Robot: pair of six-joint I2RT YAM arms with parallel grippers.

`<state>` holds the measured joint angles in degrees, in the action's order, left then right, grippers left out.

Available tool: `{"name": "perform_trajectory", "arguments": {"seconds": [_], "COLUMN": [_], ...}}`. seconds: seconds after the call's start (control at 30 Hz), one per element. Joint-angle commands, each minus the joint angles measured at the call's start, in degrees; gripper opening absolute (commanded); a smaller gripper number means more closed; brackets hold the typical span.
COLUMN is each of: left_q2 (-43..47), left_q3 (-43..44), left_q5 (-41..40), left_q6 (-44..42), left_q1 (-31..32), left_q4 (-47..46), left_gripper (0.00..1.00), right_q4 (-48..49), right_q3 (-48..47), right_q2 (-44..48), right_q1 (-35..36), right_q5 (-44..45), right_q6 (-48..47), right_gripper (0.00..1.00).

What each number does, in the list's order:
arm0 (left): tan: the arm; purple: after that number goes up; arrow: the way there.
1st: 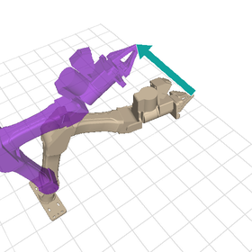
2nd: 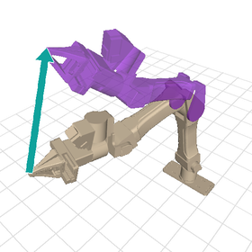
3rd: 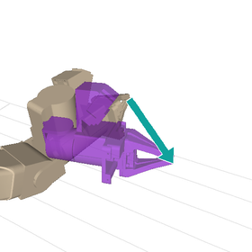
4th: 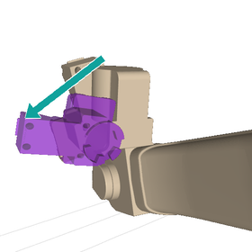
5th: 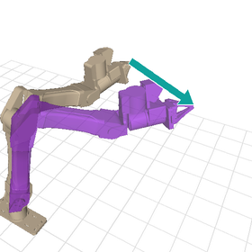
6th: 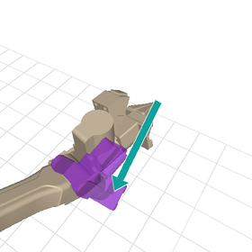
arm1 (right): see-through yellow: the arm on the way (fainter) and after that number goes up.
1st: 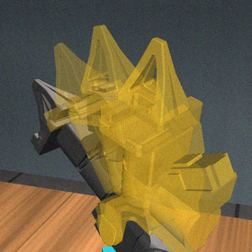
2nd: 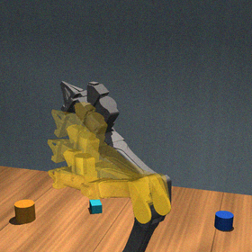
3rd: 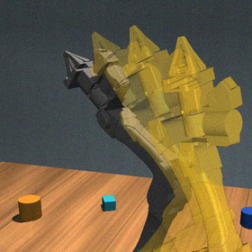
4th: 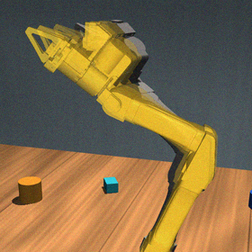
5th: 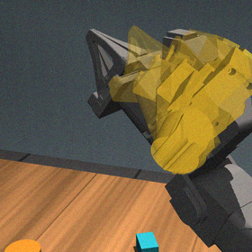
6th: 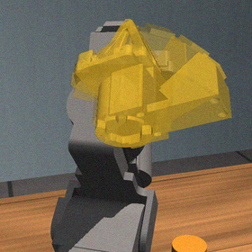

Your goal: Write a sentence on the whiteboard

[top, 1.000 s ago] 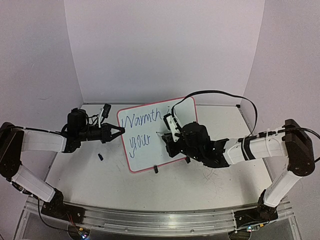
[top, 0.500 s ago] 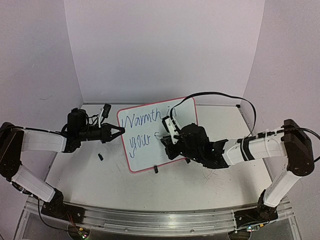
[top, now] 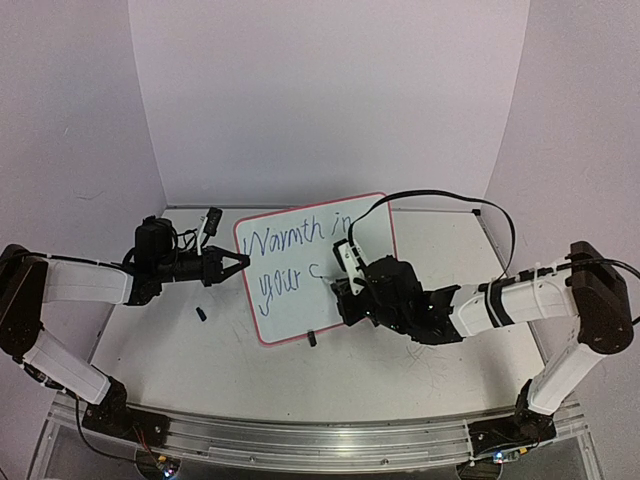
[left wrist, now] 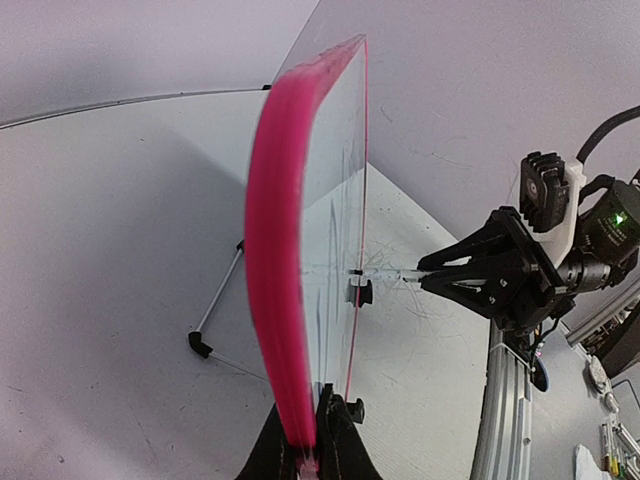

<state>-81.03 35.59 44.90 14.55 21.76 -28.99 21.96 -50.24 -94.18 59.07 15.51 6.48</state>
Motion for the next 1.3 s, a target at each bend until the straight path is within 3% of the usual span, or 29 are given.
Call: {"name": "perform_trajectory", "arguments": {"seconds": [0.0, 0.7, 1.0, 1.27], "left_q2": [-0.26, 0.43, 0.59, 0.43], "left_q3": [1.51, 1.15, 1.13, 1.23], "left_q5": [-3.41, -3.71, -3.78, -3.59], "left_q6": [-4.35, -4.35, -4.54, -4.53], "left_q1": [-0.14, -0.14, -0.12, -0.12], "left_q4": [1.37, 1.5, 1.51, 1.57], "left_gripper": [0.0, 0.0, 0.0, 0.0], "right_q4": [-1.4, 1.44, 2.56, 2.64], "right_q3": [1.01, -3.69, 3.1, 1.09], "right_q2": [0.86, -3.55, 6.85, 4.17], "right_q1": [-0.66, 0.81, -0.12, -2.03], "right_q5": [0.82, -1.77, -1.41, -4.27], "right_q6": [1.15, 1.34, 1.1, -0.14], "right_gripper": [0.0, 0.0, 0.0, 0.0]}}
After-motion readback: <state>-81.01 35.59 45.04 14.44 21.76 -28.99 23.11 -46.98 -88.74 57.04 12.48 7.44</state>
